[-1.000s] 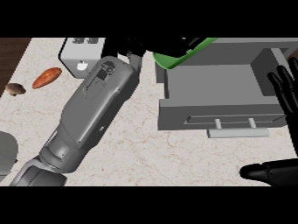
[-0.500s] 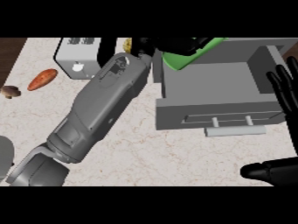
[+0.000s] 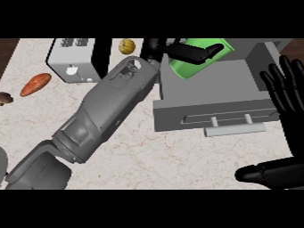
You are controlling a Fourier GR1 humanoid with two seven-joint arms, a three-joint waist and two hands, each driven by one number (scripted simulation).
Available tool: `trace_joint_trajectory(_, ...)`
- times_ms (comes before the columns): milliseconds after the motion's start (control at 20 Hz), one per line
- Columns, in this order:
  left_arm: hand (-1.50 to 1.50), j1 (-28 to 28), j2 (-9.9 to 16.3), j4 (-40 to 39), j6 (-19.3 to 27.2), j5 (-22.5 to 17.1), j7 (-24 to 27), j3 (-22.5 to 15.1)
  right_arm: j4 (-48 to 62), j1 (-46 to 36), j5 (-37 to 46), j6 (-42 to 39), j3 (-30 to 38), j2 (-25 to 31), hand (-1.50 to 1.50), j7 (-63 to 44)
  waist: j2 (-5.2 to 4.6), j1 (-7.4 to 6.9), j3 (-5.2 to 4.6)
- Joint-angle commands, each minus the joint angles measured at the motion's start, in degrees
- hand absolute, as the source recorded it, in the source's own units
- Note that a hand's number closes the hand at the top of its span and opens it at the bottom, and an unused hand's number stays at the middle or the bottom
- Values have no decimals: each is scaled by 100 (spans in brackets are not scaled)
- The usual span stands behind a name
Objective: Pick up the cup, place it into the drawer and close the drawer
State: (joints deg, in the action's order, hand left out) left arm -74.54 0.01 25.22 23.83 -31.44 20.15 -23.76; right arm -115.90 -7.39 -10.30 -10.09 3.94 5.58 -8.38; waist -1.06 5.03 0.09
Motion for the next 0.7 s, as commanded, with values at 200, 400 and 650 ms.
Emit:
trace_joint_trajectory(200, -150, -295, -1, -394, 372, -139, -243, -788, 344, -178, 47, -108, 39, 32, -150, 315, -68, 178, 7)
trace_joint_trajectory(400, -150, -275, 0, -304, 537, -243, -298, -1041, 212, -498, -114, 40, 21, -18, -150, -79, -45, 128, 1)
trace_joint_trajectory(650, -150, -94, 0, -20, 328, -742, 27, -914, -241, -11, -283, -57, -103, -133, -150, -17, -19, 157, -2)
